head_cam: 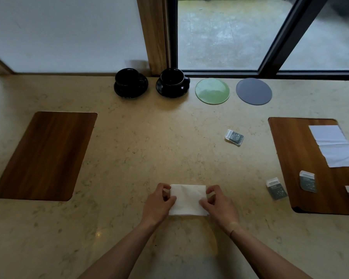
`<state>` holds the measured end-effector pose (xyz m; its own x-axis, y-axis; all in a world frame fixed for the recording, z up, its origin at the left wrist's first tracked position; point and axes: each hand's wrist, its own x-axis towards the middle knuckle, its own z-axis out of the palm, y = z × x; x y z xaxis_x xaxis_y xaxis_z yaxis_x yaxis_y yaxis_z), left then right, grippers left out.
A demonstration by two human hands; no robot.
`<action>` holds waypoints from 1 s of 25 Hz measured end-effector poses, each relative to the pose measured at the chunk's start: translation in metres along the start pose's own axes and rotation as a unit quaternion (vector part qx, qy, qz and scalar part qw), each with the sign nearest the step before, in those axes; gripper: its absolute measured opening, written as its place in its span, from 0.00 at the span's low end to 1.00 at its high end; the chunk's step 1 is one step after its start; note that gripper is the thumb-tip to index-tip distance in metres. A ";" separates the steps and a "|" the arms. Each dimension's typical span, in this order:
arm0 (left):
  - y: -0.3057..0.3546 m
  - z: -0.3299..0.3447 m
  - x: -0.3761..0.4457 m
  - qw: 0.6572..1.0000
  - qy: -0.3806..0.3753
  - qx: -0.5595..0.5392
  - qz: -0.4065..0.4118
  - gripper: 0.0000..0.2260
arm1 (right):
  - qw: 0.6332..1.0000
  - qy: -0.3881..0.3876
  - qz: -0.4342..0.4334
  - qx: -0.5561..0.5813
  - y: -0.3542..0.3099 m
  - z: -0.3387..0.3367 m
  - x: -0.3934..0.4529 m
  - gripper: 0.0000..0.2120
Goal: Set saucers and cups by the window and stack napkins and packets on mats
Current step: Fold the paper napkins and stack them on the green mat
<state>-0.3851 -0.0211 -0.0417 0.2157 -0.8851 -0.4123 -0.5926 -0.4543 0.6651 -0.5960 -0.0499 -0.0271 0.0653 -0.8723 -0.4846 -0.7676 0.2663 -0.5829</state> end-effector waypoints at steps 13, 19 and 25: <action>0.001 0.002 -0.006 0.975 0.070 0.182 0.103 0.16 | 0.964 0.085 -0.118 -0.223 0.002 -0.002 -0.004 0.15; -0.013 0.008 -0.003 0.900 0.047 0.294 0.318 0.20 | 0.905 0.035 -0.255 -0.338 0.002 0.010 0.000 0.22; -0.020 0.003 -0.003 0.886 -0.013 0.335 0.319 0.21 | 0.911 -0.049 -0.198 -0.359 0.008 0.008 0.000 0.25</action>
<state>-0.3760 -0.0087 -0.0553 -0.3421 -0.9338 -0.1050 -0.9174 0.3077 0.2525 -0.5970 -0.0444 -0.0368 0.4582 -0.7911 -0.4052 -0.8878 -0.4299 -0.1645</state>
